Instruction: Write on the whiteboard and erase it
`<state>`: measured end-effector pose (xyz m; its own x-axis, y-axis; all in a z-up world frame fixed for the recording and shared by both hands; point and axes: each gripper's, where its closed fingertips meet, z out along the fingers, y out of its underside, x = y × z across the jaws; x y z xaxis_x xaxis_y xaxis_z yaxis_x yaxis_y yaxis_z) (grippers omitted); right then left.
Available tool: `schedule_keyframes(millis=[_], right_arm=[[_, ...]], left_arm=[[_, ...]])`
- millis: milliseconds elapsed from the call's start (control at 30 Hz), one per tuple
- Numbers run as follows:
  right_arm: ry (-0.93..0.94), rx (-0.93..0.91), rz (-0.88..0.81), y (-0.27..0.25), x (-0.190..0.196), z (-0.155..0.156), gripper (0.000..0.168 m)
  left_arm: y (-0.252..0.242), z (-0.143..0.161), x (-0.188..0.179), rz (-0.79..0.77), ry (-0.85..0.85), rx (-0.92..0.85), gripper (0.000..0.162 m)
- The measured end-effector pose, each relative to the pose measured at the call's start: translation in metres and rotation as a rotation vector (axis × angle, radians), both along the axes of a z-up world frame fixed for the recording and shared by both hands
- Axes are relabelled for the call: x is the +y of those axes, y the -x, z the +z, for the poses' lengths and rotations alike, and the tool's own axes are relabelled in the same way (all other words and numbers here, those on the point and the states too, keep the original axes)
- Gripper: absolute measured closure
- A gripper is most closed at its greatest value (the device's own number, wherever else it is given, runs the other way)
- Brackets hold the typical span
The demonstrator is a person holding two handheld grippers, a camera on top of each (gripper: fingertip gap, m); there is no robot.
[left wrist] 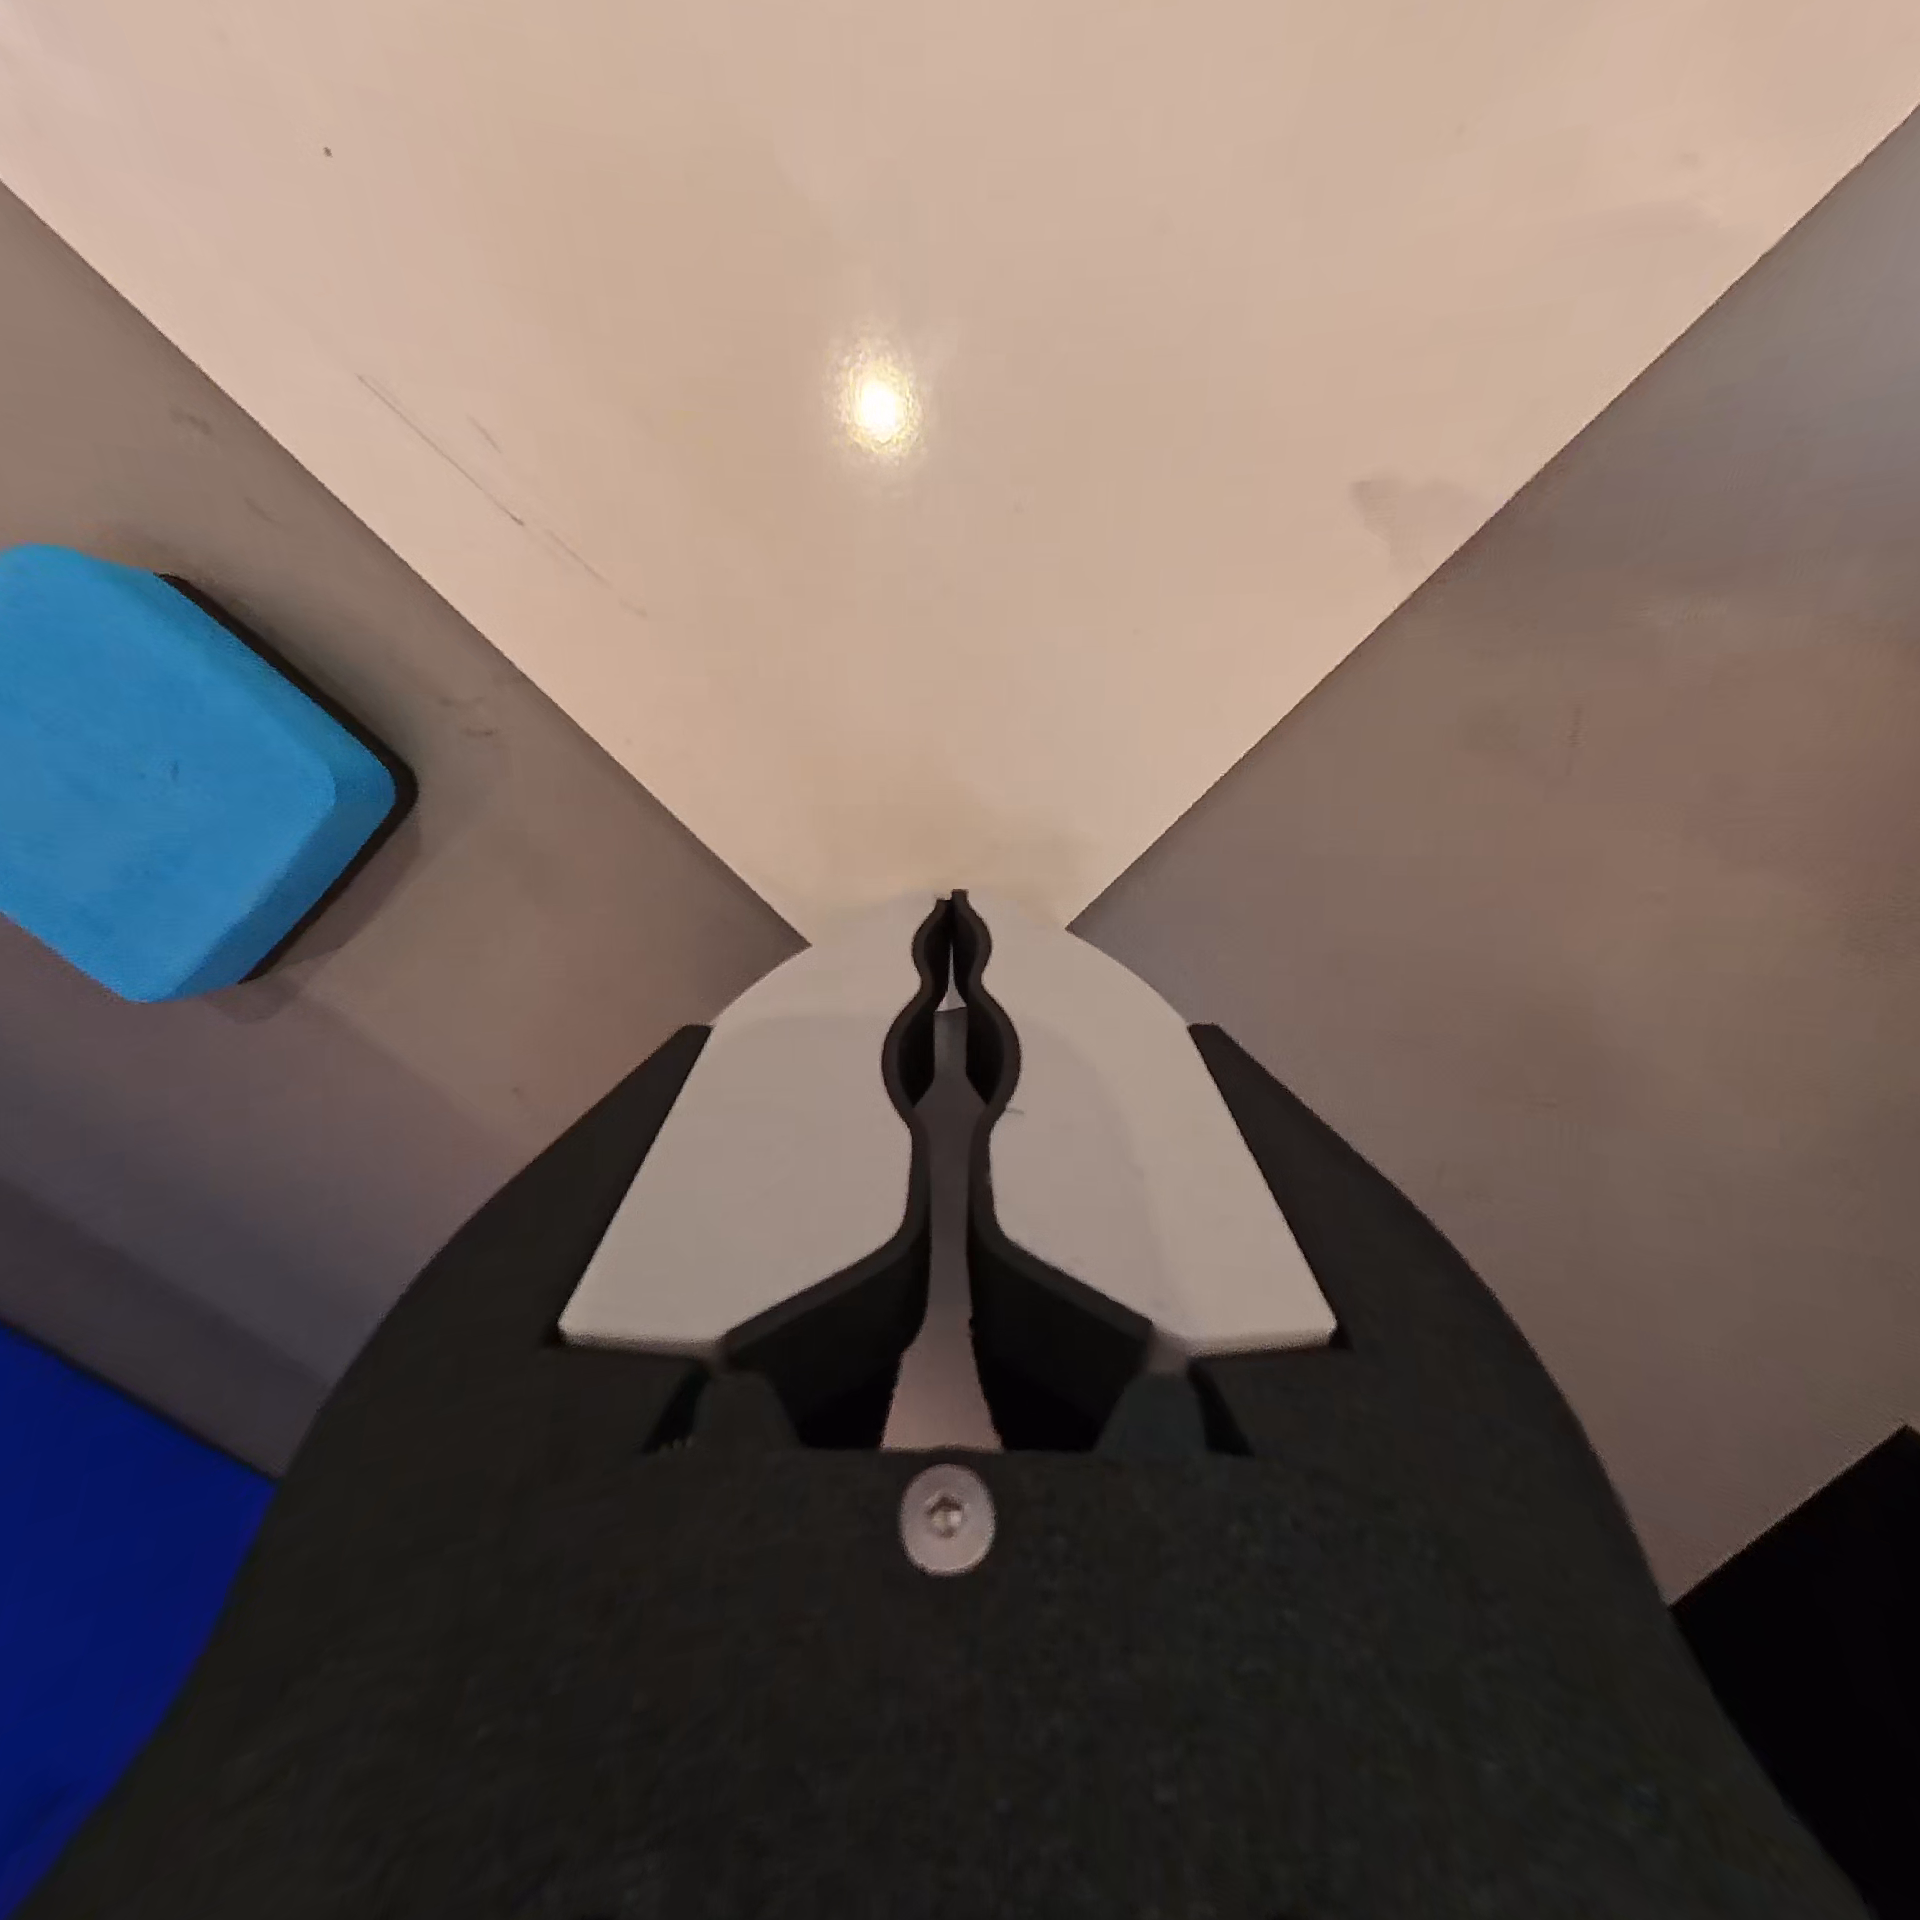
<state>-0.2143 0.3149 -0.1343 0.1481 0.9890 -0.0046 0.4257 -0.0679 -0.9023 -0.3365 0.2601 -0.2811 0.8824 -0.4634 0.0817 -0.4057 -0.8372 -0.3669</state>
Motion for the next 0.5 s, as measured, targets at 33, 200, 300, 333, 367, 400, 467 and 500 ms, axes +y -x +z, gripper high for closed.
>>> schedule_keyframes(millis=[33, 200, 300, 333, 367, 400, 467, 500], right_arm=[[-0.021, -0.018, 0.013, 0.010, 0.003, 0.000, 0.148], [-0.047, -0.074, 0.077, 0.050, 0.018, -0.003, 0.148], [-0.044, -0.073, 0.132, 0.071, 0.023, -0.006, 0.148], [-0.045, -0.080, 0.141, 0.077, 0.026, -0.009, 0.148], [-0.049, -0.093, 0.152, 0.083, 0.028, -0.013, 0.148], [-0.050, -0.105, 0.166, 0.090, 0.029, -0.019, 0.148], [-0.041, -0.132, 0.191, 0.102, 0.029, -0.031, 0.148], [-0.033, -0.143, 0.203, 0.108, 0.027, -0.038, 0.148]], left_arm=[[0.000, 0.000, 0.001, 0.005, -0.005, 0.006, 0.162], [0.000, 0.000, 0.002, 0.015, -0.016, 0.002, 0.162], [0.000, 0.000, 0.001, 0.022, -0.010, -0.042, 0.162], [0.000, 0.000, 0.001, 0.024, -0.008, -0.053, 0.162], [0.000, 0.000, 0.001, 0.025, -0.008, -0.059, 0.162], [0.000, 0.000, 0.001, 0.026, -0.009, -0.058, 0.162], [0.001, 0.000, 0.001, 0.027, -0.015, -0.047, 0.162], [0.001, 0.000, 0.002, 0.027, -0.016, -0.044, 0.162]])
